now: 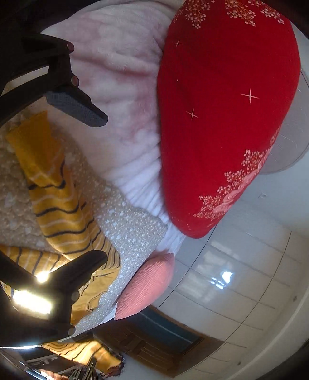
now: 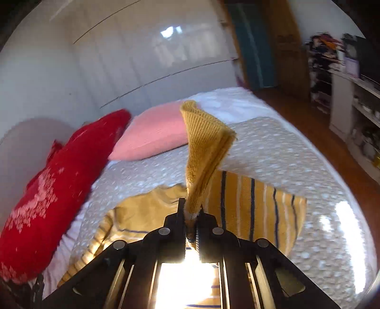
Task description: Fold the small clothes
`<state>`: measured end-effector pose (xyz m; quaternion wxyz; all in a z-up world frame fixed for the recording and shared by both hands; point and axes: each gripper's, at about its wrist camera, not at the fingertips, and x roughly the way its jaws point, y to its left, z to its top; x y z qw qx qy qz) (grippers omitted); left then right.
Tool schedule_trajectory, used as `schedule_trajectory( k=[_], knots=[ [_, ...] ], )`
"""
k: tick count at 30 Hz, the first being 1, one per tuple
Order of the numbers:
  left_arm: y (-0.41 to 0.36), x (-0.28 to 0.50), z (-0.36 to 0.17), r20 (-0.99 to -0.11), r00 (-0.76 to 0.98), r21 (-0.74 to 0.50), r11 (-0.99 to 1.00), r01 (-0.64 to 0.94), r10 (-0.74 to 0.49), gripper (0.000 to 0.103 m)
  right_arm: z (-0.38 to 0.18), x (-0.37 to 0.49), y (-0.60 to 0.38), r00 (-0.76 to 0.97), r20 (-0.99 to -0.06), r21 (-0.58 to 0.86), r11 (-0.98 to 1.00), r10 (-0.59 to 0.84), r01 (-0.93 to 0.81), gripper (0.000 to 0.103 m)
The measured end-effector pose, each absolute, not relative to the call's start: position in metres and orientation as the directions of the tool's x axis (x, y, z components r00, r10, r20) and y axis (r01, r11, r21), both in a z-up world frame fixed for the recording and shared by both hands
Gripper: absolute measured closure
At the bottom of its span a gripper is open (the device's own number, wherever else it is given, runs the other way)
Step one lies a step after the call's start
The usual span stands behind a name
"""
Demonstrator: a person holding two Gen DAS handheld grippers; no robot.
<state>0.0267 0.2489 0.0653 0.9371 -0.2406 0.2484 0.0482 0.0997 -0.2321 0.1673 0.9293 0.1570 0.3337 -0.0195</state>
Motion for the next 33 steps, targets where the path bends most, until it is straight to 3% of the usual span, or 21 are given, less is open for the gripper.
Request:
schedule_trajectory(
  k=[5, 10, 12, 14, 19, 23, 27, 33],
  knots=[
    [0.259, 0.029, 0.062, -0.497, 0.868, -0.432, 0.873, -0.226, -0.021, 0.0, 0.089, 0.169, -0.12, 0.639, -0.748, 0.195, 0.98, 0.18, -0.048, 0.096],
    [0.268, 0.034, 0.059, -0.511, 0.859, -0.426, 0.872, -0.243, -0.01, 0.0, 0.021, 0.186, -0.078, 0.553, -0.811, 0.181, 0.981, 0.191, -0.074, 0.079],
    [0.276, 0.037, 0.055, -0.526, 0.851, -0.443, 0.856, -0.265, -0.009, 0.0, 0.015, 0.184, -0.068, 0.537, -0.809, 0.227, 0.97, 0.239, -0.091, 0.064],
    [0.288, 0.037, 0.051, -0.536, 0.844, -0.47, 0.834, -0.29, -0.009, 0.0, 0.016, 0.181, -0.06, 0.516, -0.804, 0.271, 0.954, 0.296, -0.125, 0.058],
    [0.318, 0.032, 0.047, -0.556, 0.828, -0.483, 0.78, -0.399, 0.079, 0.0, 0.033, 0.155, -0.042, 0.476, -0.764, 0.376, 0.9, 0.436, -0.22, 0.058],
    [0.352, 0.016, 0.044, -0.57, 0.791, -0.493, 0.678, -0.545, 0.221, 0.0, 0.058, 0.115, 0.01, 0.428, -0.746, 0.321, 0.839, 0.51, -0.439, 0.053],
    [0.382, 0.002, 0.033, -0.599, 0.751, -0.528, 0.567, -0.632, 0.28, 0.0, 0.062, 0.074, 0.069, 0.336, -0.762, 0.254, 0.732, 0.554, -0.632, 0.046],
    [0.396, -0.002, 0.024, -0.628, 0.728, -0.532, 0.531, -0.659, 0.274, 0.0, 0.038, 0.057, 0.109, 0.279, -0.78, 0.28, 0.711, 0.561, -0.645, 0.045]
  ],
)
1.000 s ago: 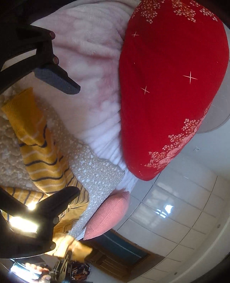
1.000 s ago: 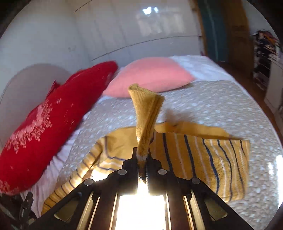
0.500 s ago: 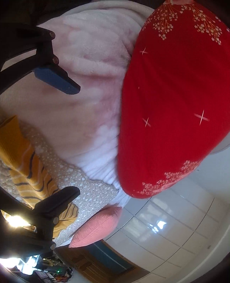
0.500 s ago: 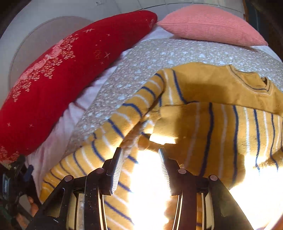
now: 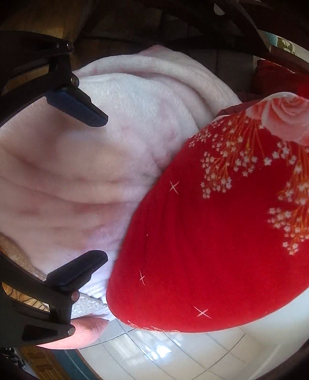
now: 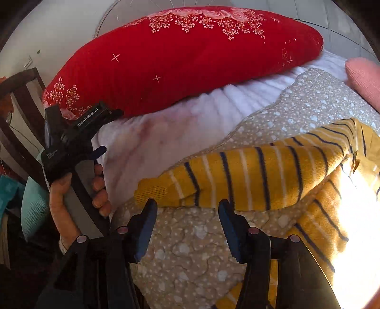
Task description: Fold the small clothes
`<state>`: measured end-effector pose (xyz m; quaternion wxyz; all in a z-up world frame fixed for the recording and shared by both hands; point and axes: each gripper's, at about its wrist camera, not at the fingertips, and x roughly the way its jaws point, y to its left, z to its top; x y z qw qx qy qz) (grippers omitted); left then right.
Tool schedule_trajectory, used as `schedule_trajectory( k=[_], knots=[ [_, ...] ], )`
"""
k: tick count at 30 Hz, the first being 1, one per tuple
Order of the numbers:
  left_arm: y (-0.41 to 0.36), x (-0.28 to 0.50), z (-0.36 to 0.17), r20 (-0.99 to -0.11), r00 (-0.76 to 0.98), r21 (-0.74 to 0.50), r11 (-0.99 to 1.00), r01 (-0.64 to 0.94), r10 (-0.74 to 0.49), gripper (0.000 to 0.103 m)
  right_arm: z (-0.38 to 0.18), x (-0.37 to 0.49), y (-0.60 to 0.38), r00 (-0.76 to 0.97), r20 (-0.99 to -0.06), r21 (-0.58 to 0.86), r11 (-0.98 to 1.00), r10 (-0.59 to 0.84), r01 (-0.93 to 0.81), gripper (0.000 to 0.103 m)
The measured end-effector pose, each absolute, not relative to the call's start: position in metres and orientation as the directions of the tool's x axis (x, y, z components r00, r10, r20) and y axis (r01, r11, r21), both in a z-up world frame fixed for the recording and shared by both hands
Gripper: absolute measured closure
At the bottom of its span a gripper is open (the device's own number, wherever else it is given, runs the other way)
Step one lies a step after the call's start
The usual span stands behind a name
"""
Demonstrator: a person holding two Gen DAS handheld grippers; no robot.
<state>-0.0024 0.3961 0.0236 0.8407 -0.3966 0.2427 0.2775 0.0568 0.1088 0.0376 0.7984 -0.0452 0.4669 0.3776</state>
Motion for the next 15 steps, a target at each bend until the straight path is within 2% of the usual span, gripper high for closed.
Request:
schedule_trajectory(
  k=[4, 6, 8, 11, 12, 14, 15],
  knots=[
    [0.4, -0.002, 0.024, -0.628, 0.729, -0.535, 0.53, -0.658, 0.272, 0.0, 0.036, 0.03, 0.139, 0.295, -0.78, 0.179, 0.648, 0.552, -0.74, 0.044],
    [0.401, -0.002, 0.022, -0.634, 0.726, -0.537, 0.523, -0.662, 0.267, 0.0, 0.033, 0.017, 0.156, 0.294, -0.788, 0.119, 0.601, 0.542, -0.791, 0.036],
    [0.402, -0.001, 0.021, -0.643, 0.721, -0.535, 0.522, -0.664, 0.259, 0.0, 0.027, 0.012, 0.17, 0.328, -0.792, 0.05, 0.589, 0.516, -0.806, 0.033],
    [0.401, -0.001, 0.018, -0.651, 0.715, -0.527, 0.526, -0.668, 0.255, 0.0, 0.014, 0.02, 0.179, 0.401, -0.795, -0.036, 0.626, 0.454, -0.779, 0.035],
    [0.4, 0.0, 0.017, -0.653, 0.713, -0.524, 0.527, -0.669, 0.256, 0.0, 0.01, 0.025, 0.18, 0.404, -0.806, -0.042, 0.639, 0.432, -0.768, 0.061],
    [0.398, 0.0, 0.018, -0.657, 0.708, -0.516, 0.532, -0.672, 0.259, 0.0, 0.009, 0.04, 0.174, 0.356, -0.827, 0.021, 0.657, 0.435, -0.753, 0.101],
    [0.397, 0.001, 0.018, -0.657, 0.709, -0.514, 0.535, -0.671, 0.258, 0.0, 0.015, 0.044, 0.165, 0.372, -0.817, 0.033, 0.679, 0.441, -0.734, 0.101]
  ],
)
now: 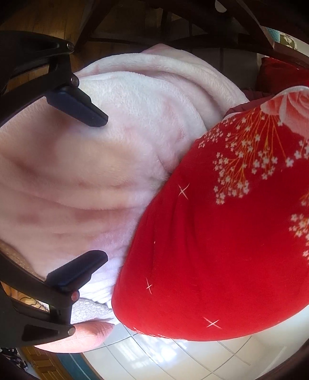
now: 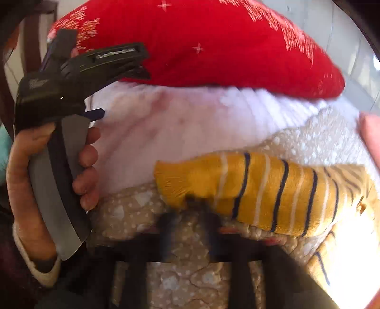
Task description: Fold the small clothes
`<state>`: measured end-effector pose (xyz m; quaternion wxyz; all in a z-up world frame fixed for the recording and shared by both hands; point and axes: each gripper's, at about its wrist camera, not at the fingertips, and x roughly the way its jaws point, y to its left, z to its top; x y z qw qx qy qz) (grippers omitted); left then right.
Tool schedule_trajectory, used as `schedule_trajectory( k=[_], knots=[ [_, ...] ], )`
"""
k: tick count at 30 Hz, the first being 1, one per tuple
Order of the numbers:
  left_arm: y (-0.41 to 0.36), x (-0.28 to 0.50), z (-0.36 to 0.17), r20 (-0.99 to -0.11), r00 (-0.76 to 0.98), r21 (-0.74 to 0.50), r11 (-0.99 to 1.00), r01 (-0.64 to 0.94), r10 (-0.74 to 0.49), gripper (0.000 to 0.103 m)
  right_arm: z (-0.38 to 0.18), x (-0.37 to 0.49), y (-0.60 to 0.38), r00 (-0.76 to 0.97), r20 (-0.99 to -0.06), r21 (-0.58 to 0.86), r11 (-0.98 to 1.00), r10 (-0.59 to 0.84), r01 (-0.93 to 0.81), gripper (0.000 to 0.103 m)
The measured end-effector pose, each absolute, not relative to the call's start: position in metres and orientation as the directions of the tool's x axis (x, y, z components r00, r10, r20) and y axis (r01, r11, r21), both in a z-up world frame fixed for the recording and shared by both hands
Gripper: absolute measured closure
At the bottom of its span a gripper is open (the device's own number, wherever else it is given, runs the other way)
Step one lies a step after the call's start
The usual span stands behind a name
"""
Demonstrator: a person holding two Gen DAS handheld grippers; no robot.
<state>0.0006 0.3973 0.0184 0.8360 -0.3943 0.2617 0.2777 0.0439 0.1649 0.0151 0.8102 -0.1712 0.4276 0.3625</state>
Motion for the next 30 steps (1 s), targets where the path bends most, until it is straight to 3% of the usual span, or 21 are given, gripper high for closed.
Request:
schedule_trajectory(
  k=[5, 9, 14, 17, 21, 22, 23, 24, 26, 28, 30],
  knots=[
    [0.384, 0.008, 0.023, -0.643, 0.723, -0.5, 0.577, -0.646, 0.252, 0.0, 0.073, 0.064, 0.092, 0.524, -0.746, 0.012, 0.796, 0.41, -0.606, 0.102],
    [0.362, 0.017, 0.03, -0.63, 0.737, -0.464, 0.643, -0.609, 0.244, 0.0, 0.109, 0.089, 0.004, 0.644, -0.725, -0.042, 0.918, 0.244, -0.395, 0.102],
    [0.342, 0.029, 0.032, -0.632, 0.739, -0.428, 0.691, -0.583, 0.232, 0.0, 0.105, 0.083, -0.044, 0.64, -0.743, -0.008, 0.954, 0.196, -0.301, 0.102],
    [0.334, 0.03, 0.031, -0.63, 0.742, -0.418, 0.704, -0.574, 0.23, 0.0, 0.093, 0.084, -0.048, 0.66, -0.742, -0.081, 0.961, 0.118, -0.263, 0.102],
    [0.329, 0.03, 0.036, -0.612, 0.759, -0.42, 0.723, -0.549, 0.22, 0.0, 0.083, 0.094, -0.051, 0.626, -0.759, -0.004, 0.96, 0.18, -0.281, 0.101],
    [0.327, 0.03, 0.036, -0.61, 0.762, -0.421, 0.727, -0.543, 0.216, 0.0, 0.083, 0.095, -0.051, 0.612, -0.759, 0.048, 0.956, 0.223, -0.288, 0.098],
    [0.326, 0.031, 0.037, -0.608, 0.765, -0.421, 0.731, -0.537, 0.212, 0.0, 0.083, 0.096, -0.055, 0.593, -0.755, 0.123, 0.949, 0.28, -0.291, 0.083],
    [0.323, 0.033, 0.036, -0.607, 0.767, -0.419, 0.736, -0.531, 0.209, 0.0, 0.082, 0.098, -0.056, 0.578, -0.744, 0.202, 0.937, 0.335, -0.284, 0.06],
    [0.318, 0.036, 0.037, -0.605, 0.771, -0.412, 0.749, -0.518, 0.2, 0.0, 0.078, 0.105, -0.062, 0.568, -0.712, 0.344, 0.91, 0.413, -0.23, 0.044],
    [0.314, 0.037, 0.036, -0.604, 0.773, -0.404, 0.762, -0.506, 0.193, 0.0, 0.07, 0.12, -0.061, 0.539, -0.709, 0.448, 0.881, 0.454, -0.154, 0.044],
    [0.311, 0.039, 0.036, -0.603, 0.776, -0.397, 0.773, -0.494, 0.186, 0.0, 0.062, 0.137, -0.059, 0.513, -0.745, 0.461, 0.885, 0.427, -0.067, 0.044]
  ],
)
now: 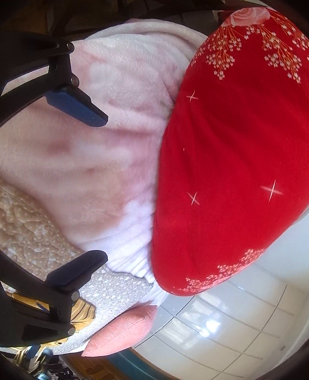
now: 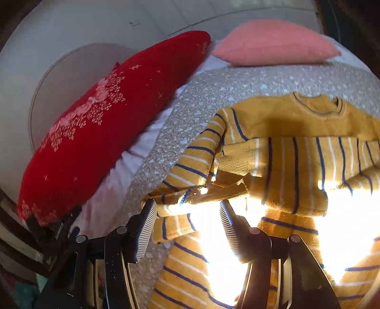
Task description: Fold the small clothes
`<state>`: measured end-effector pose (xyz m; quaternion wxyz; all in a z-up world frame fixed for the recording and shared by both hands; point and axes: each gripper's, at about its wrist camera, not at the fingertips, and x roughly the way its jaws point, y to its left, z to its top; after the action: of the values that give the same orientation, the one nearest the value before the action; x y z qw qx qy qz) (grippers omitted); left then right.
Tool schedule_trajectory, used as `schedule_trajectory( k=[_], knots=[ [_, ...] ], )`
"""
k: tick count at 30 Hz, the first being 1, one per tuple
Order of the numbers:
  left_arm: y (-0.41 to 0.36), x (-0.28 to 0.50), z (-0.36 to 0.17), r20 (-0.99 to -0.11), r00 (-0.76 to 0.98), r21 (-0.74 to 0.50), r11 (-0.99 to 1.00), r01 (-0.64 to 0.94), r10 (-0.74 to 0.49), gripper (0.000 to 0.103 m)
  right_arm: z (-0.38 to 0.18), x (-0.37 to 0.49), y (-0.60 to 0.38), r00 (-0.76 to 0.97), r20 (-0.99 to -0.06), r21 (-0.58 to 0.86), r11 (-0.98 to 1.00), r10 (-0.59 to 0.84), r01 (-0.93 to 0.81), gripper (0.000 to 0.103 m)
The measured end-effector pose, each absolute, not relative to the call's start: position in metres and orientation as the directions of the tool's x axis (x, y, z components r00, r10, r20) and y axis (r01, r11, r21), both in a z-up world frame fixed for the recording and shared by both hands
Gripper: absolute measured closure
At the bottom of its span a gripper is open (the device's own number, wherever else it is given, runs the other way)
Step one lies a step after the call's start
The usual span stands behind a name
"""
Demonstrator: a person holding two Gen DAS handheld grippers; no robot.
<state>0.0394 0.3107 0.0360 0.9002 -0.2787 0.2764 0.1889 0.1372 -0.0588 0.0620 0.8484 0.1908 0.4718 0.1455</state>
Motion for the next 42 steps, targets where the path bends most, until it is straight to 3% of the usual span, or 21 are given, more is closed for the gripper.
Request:
schedule_trajectory(
  k=[4, 6, 9, 13, 16, 22, 24, 26, 30, 36, 38, 41, 42],
  knots=[
    [0.307, 0.042, 0.037, -0.6, 0.781, -0.396, 0.783, -0.479, 0.175, 0.0, 0.033, 0.164, -0.056, 0.418, -0.839, 0.419, 0.904, 0.348, 0.089, 0.048],
    [0.307, 0.043, 0.035, -0.601, 0.782, -0.401, 0.782, -0.476, 0.168, 0.0, 0.02, 0.167, -0.062, 0.397, -0.855, 0.421, 0.895, 0.335, 0.151, 0.078],
    [0.312, 0.042, 0.033, -0.611, 0.779, -0.422, 0.773, -0.474, 0.143, 0.0, 0.017, 0.162, -0.07, 0.422, -0.823, 0.477, 0.865, 0.379, 0.153, 0.097],
    [0.315, 0.043, 0.03, -0.62, 0.774, -0.439, 0.76, -0.479, 0.129, 0.0, 0.046, 0.16, -0.068, 0.493, -0.79, 0.454, 0.888, 0.364, 0.072, 0.098],
    [0.313, 0.04, 0.032, -0.61, 0.779, -0.431, 0.766, -0.476, 0.142, 0.0, 0.098, 0.165, -0.062, 0.598, -0.73, 0.399, 0.917, 0.331, -0.02, 0.098],
    [0.309, 0.041, 0.034, -0.601, 0.786, -0.422, 0.778, -0.466, 0.144, 0.0, 0.247, 0.144, -0.095, 0.864, -0.423, 0.326, 0.936, 0.272, -0.135, 0.099],
    [0.307, 0.043, 0.034, -0.603, 0.786, -0.422, 0.781, -0.46, 0.137, 0.0, 0.269, 0.13, -0.116, 0.899, -0.374, 0.307, 0.945, 0.229, -0.113, 0.099],
    [0.305, 0.044, 0.034, -0.602, 0.788, -0.422, 0.787, -0.451, 0.129, 0.0, 0.266, 0.122, -0.14, 0.904, -0.386, 0.285, 0.956, 0.184, -0.072, 0.099],
    [0.299, 0.046, 0.036, -0.596, 0.793, -0.414, 0.799, -0.436, 0.124, 0.0, 0.203, 0.116, -0.199, 0.844, -0.53, 0.273, 0.959, 0.083, 0.077, 0.099],
    [0.291, 0.049, 0.037, -0.595, 0.797, -0.413, 0.81, -0.417, 0.107, 0.0, 0.1, 0.126, -0.288, 0.619, -0.731, -0.007, 0.909, -0.288, 0.416, 0.094],
    [0.285, 0.05, 0.039, -0.584, 0.806, -0.419, 0.817, -0.396, 0.092, 0.0, 0.095, 0.116, -0.3, 0.638, -0.735, 0.082, 0.903, -0.231, 0.422, 0.093],
    [0.271, 0.054, 0.044, -0.57, 0.819, -0.417, 0.837, -0.355, 0.064, 0.0, 0.104, 0.113, -0.284, 0.679, -0.713, 0.109, 0.928, -0.178, 0.357, 0.074],
    [0.265, 0.056, 0.045, -0.568, 0.821, -0.415, 0.844, -0.34, 0.052, 0.0, 0.108, 0.117, -0.273, 0.691, -0.71, 0.125, 0.941, -0.137, 0.316, 0.074]
  ],
)
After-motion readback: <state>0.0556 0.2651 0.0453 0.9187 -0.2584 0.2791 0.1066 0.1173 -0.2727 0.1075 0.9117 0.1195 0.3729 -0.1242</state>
